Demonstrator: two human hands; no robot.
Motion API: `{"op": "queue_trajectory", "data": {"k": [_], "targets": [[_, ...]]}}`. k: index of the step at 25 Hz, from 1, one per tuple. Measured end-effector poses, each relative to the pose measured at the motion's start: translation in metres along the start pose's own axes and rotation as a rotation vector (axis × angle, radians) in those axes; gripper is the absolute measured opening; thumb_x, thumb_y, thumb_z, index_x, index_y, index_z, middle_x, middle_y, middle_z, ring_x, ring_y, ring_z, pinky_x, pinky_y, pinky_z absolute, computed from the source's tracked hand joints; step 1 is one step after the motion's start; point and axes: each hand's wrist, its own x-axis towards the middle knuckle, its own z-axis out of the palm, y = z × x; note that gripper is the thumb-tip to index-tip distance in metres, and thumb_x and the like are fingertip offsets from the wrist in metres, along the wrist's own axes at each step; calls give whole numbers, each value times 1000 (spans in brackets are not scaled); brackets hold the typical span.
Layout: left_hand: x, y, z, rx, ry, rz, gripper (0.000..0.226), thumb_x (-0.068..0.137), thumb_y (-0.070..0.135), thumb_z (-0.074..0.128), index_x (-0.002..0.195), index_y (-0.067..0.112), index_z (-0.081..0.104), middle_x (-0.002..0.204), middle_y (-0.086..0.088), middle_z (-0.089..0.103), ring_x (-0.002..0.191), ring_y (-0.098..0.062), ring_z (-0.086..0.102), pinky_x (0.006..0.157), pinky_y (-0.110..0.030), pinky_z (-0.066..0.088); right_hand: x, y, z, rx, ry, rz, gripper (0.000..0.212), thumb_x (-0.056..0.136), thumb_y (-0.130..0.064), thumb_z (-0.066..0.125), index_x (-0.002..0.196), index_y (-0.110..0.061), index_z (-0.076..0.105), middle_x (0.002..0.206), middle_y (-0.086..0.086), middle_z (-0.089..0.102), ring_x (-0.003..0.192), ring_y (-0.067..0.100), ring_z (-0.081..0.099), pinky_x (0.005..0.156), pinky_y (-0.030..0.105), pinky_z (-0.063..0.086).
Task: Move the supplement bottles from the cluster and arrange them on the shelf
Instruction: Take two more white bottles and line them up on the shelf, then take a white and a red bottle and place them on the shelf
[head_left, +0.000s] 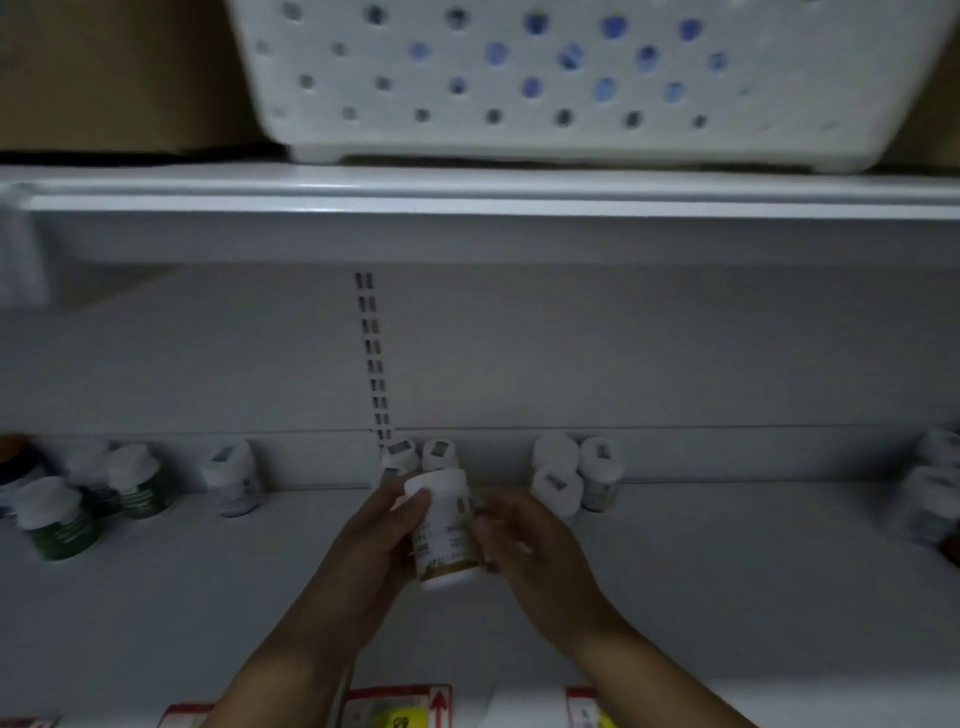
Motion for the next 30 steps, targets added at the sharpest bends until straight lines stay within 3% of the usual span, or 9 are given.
{"op": "queue_trajectory", "data": {"k": [5, 7, 10, 14, 20, 23, 25, 27, 30], "targets": [[37, -8, 94, 427, -193, 106, 32, 66, 17, 75, 96, 19, 64, 94, -3, 69, 89, -19, 64, 76, -34, 53, -5, 1, -86, -3, 73, 25, 38, 58, -38, 79, 92, -31, 64, 89, -12, 73, 85, 6, 68, 71, 28, 57], [59, -13, 118, 762, -208, 396, 28, 62, 24, 71, 90, 26, 69, 97, 4, 68, 92, -12, 62, 81, -22, 50, 3, 11, -116, -107, 162, 36, 40, 58, -28, 85, 90, -35, 62, 83, -19, 71, 82, -2, 65, 66, 19, 54], [86, -27, 129, 1433, -188, 879, 29, 60, 33, 53, 79, 25, 74, 83, 3, 73, 77, -16, 66, 66, -25, 55, 17, 40, -134, -217, 236, 86, 46, 51, -28, 84, 88, -38, 59, 85, -12, 70, 81, 6, 67, 70, 30, 57], [86, -49, 138, 1873, -248, 721, 31, 59, 37, 43, 65, 21, 68, 61, -1, 67, 59, -26, 65, 51, -36, 54, 29, 78, -129, -348, 166, 83, 28, 63, -36, 76, 88, -36, 63, 89, -12, 68, 84, -7, 63, 77, 20, 52], [99, -70, 201, 1373, -186, 968, 37, 70, 34, 45, 82, 11, 72, 84, 0, 70, 85, -15, 55, 85, -20, 40, -6, 87, -196, -342, 458, 40, 58, 76, -45, 54, 129, -21, 44, 125, -4, 53, 108, 1, 50, 93, 16, 42], [111, -118, 270, 1084, -339, 656, 24, 70, 39, 54, 92, 39, 64, 93, 28, 64, 88, 0, 55, 78, 2, 35, -37, 89, -261, -295, 695, 80, 39, 74, -35, 54, 111, -40, 44, 112, -11, 55, 97, -8, 51, 79, 7, 41], [128, -158, 311, 996, -435, 387, 34, 70, 26, 69, 92, 48, 55, 98, 26, 62, 94, -3, 60, 76, 0, 40, -58, 93, -305, -311, 876, 118, 37, 73, -26, 58, 100, -46, 42, 101, -15, 56, 92, -7, 52, 71, 4, 39], [140, -190, 354, 930, -500, 243, 49, 71, 11, 75, 103, 40, 51, 108, 8, 62, 104, -15, 60, 82, -13, 44, -82, 97, -351, -303, 1027, 161, 38, 75, -17, 65, 96, -42, 44, 95, -9, 57, 82, 1, 54, 64, 5, 38], [146, -214, 413, 786, -481, 139, 55, 71, 2, 76, 115, 21, 49, 109, 4, 58, 93, 4, 58, 79, -17, 46, -99, 104, -408, -311, 1118, 251, 38, 79, -13, 68, 102, -31, 44, 98, -3, 55, 84, 11, 52, 68, 12, 37]]}}
